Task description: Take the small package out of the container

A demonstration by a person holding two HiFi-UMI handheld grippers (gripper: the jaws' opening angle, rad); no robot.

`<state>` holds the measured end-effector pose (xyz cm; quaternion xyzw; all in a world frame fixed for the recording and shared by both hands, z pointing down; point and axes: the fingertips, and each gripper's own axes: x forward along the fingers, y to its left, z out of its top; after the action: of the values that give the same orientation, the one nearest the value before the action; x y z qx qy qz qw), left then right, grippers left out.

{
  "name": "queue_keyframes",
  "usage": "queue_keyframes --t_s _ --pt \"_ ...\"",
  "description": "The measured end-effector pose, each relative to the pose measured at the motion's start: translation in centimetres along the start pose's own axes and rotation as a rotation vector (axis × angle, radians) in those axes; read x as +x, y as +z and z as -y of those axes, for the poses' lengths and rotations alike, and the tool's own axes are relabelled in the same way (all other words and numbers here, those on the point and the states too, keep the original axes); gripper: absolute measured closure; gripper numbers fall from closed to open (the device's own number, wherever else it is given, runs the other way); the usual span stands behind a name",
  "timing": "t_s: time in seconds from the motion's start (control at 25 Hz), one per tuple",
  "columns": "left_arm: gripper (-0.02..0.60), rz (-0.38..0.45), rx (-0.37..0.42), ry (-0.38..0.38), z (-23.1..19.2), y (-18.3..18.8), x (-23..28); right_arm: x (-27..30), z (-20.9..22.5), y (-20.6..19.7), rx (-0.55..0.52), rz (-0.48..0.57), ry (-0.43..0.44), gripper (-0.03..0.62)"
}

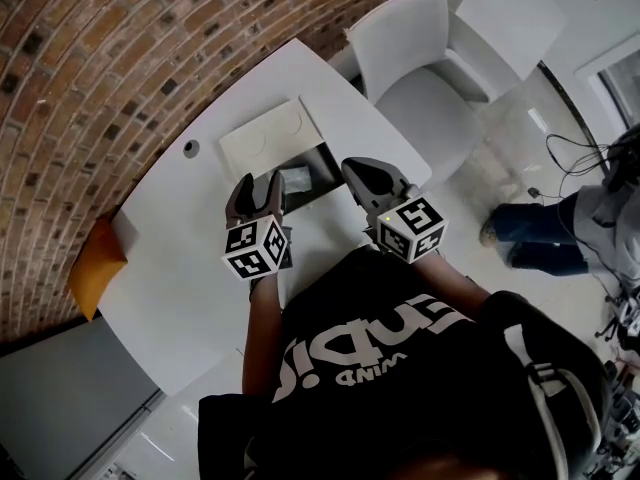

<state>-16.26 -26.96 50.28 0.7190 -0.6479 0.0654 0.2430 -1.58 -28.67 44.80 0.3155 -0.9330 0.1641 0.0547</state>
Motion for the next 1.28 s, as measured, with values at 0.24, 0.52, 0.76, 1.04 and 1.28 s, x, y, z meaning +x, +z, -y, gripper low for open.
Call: queue_keyframes --t_s 0.24,0.52,0.76,1.04,1.28 --pt "0.356 -0.094 -0.043 -0.016 -0.6 -3.4 2.0 -0.1 0.4 -0.3 -0.006 -0.013 -0.017 0.594" --pt "0.356 -0.177 -0.064 -0.001 -1.7 -6.2 3.8 -0.1 0.4 -0.4 0.007 -0.005 -0.011 0.594" --pt "0.356 -0.252 -0.082 0.014 -2.5 -8.4 5.1 -0.2 0.4 -0.6 -0.002 -0.021 -0.021 0.594" --pt "0.356 -0.362 -0.097 0.076 -3.9 -11.5 6.3 -0.5 0.3 -0.8 -0.001 -0.030 -0.030 0.594" --pt "0.356 -0.427 -0.074 0.097 -4.5 -12.7 7.2 -0.9 0.6 -1.0 -0.011 -0.027 -0.037 0.594"
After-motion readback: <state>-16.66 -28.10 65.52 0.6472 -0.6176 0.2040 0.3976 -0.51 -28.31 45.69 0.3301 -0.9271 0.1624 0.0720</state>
